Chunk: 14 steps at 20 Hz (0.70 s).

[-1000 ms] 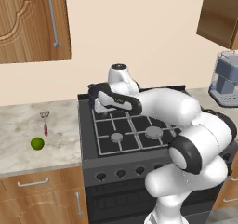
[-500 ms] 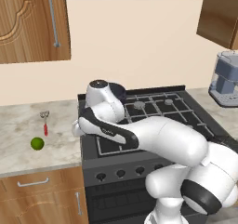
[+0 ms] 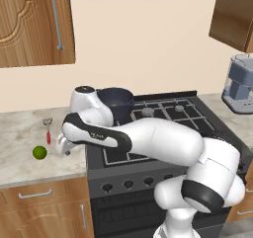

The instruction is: Put the lime and cucumber in the pot. Retrieve the spatula and lightly stir the vegetables in the pot.

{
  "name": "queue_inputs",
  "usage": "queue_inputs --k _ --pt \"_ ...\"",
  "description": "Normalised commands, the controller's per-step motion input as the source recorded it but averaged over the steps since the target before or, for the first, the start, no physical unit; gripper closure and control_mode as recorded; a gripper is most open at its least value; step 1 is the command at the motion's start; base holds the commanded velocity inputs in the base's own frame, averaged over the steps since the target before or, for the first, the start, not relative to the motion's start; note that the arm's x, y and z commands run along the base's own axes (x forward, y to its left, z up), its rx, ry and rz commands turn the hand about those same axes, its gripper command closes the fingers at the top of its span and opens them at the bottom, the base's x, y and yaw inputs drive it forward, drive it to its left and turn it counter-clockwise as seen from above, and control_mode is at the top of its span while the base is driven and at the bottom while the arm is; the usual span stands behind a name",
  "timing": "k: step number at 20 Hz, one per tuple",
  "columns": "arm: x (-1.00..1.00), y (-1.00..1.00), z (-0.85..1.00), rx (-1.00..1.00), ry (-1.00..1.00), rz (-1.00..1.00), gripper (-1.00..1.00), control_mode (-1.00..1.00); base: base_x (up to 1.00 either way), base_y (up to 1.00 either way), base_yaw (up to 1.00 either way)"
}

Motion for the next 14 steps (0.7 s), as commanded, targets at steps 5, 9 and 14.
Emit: queue_inputs --k 5,9,14 --pt "0.15 0.32 -0.08 -0.02 0.01 0.0 -1.0 -1.0 0.0 0.0 0.0" --pt "0.06 0.64 -0.18 -0.01 0.0 0.0 -1.0 -1.0 0.0 0.0 0.0" --pt "0.45 0.74 -0.21 0.0 0.0 -0.09 -1.0 -1.0 0.0 0.0 0.0"
